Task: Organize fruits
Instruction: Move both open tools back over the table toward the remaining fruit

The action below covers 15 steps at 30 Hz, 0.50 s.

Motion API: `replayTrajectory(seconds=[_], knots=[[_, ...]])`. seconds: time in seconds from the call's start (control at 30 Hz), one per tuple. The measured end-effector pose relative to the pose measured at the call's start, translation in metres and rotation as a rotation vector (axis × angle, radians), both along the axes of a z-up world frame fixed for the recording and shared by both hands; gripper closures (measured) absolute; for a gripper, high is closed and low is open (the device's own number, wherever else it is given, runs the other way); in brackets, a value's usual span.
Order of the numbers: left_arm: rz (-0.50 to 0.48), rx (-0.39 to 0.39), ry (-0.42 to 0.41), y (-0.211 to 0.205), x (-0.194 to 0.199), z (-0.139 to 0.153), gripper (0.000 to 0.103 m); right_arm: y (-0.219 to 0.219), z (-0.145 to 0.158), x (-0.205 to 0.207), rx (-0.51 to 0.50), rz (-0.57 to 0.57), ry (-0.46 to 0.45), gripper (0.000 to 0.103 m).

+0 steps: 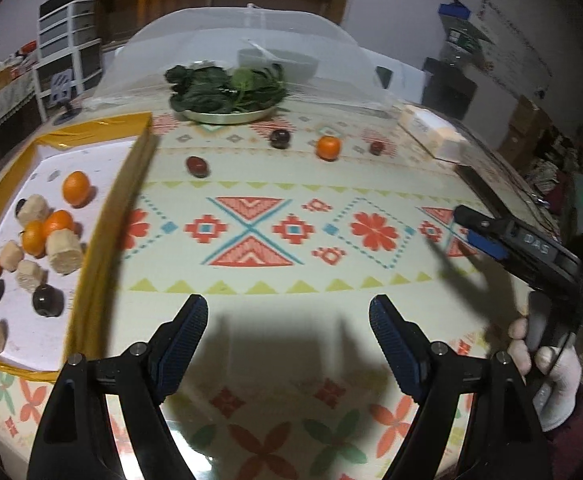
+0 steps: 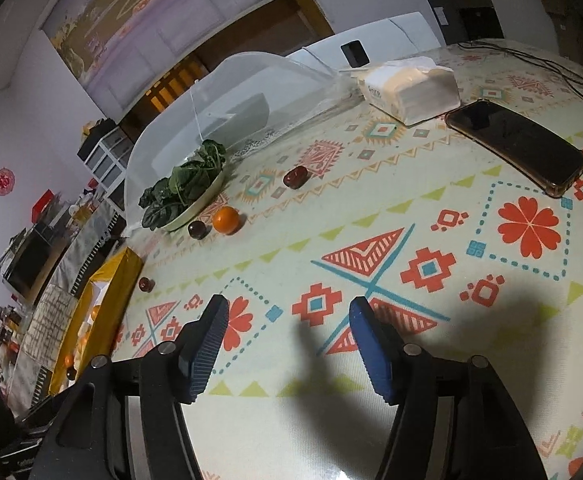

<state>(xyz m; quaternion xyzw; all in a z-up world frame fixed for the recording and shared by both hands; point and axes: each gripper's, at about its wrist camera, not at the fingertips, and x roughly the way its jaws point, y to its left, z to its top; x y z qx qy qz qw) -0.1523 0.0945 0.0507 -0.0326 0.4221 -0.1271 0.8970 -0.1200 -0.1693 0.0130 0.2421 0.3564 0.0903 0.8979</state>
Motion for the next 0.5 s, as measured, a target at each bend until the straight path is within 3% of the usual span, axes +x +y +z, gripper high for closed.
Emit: replayTrajectory(seconds=[0.5], knots=[[-0.062,-0.083,-0.03,0.0032,-0.0035,0.0026,0.021,0.0058,-0.0013,-0.0006,-0.035,-0.01,0.007,0.034]])
